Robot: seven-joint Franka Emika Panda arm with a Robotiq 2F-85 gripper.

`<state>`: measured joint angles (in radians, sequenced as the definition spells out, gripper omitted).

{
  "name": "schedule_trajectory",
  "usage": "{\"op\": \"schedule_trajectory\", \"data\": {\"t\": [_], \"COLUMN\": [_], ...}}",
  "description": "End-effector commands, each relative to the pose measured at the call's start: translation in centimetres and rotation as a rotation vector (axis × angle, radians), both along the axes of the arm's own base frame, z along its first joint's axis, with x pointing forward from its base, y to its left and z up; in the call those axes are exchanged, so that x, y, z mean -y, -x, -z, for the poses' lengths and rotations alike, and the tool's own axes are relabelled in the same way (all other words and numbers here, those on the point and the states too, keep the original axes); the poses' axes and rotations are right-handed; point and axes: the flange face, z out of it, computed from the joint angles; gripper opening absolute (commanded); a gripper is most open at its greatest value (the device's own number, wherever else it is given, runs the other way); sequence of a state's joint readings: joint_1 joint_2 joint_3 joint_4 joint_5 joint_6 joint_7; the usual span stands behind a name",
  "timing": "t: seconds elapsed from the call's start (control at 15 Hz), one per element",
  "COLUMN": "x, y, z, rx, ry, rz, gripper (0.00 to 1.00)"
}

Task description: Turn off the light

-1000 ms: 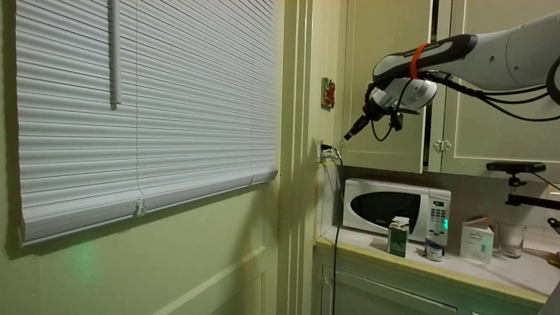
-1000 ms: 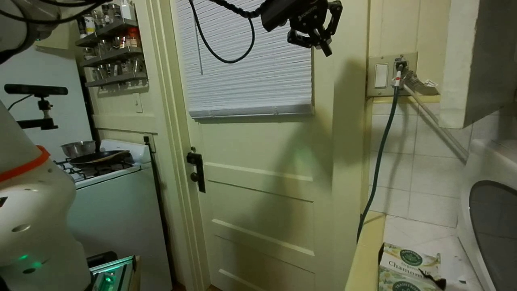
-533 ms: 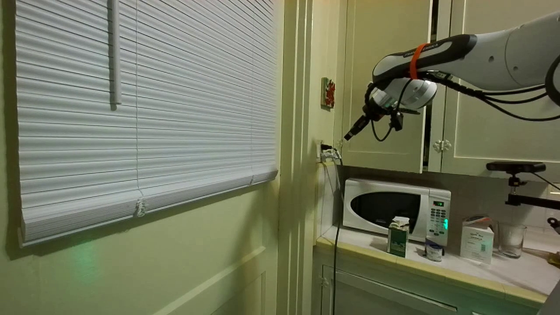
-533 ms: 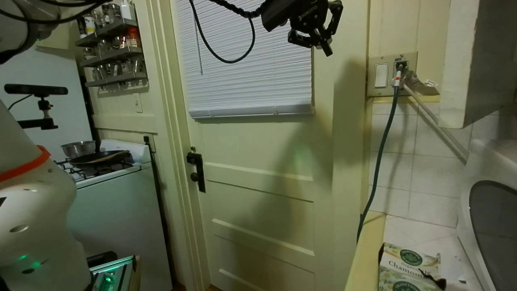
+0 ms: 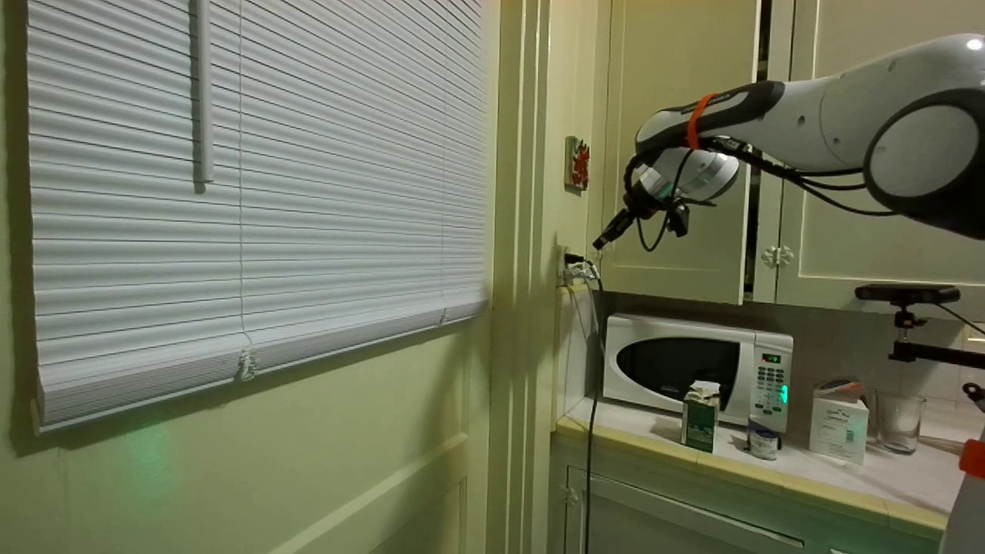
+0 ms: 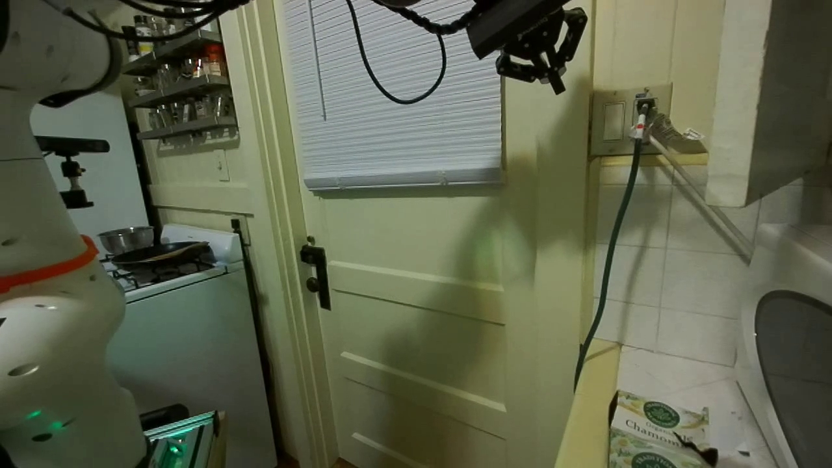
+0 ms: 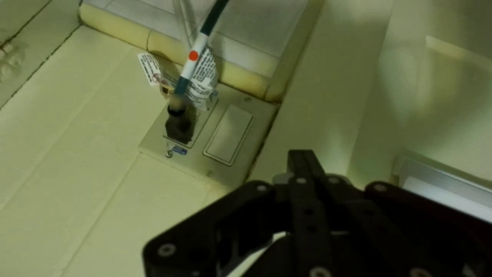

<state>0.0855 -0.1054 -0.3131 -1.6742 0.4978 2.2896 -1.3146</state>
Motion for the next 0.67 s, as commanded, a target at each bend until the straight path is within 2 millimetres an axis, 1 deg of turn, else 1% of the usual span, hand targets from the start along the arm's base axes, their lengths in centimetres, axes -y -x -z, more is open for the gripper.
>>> {"op": "schedule_trajectory", "data": {"t": [0.0,0.13,0.4,0.6], "x": [1.6,1.8,1.1,1.1], "y": [-3.4,-4.9,-7.3,-8.8], "z": [0.8,1.5,2.5,2.6], "rx": [-0.031,-0.044,-0.085,-0.068], "ry": [0.017,0.019,0.019,0.010], "rz": [-0.009,-0.027,-0.079,-0.078], "gripper": [0.00,0.00,0.00,0.00]}}
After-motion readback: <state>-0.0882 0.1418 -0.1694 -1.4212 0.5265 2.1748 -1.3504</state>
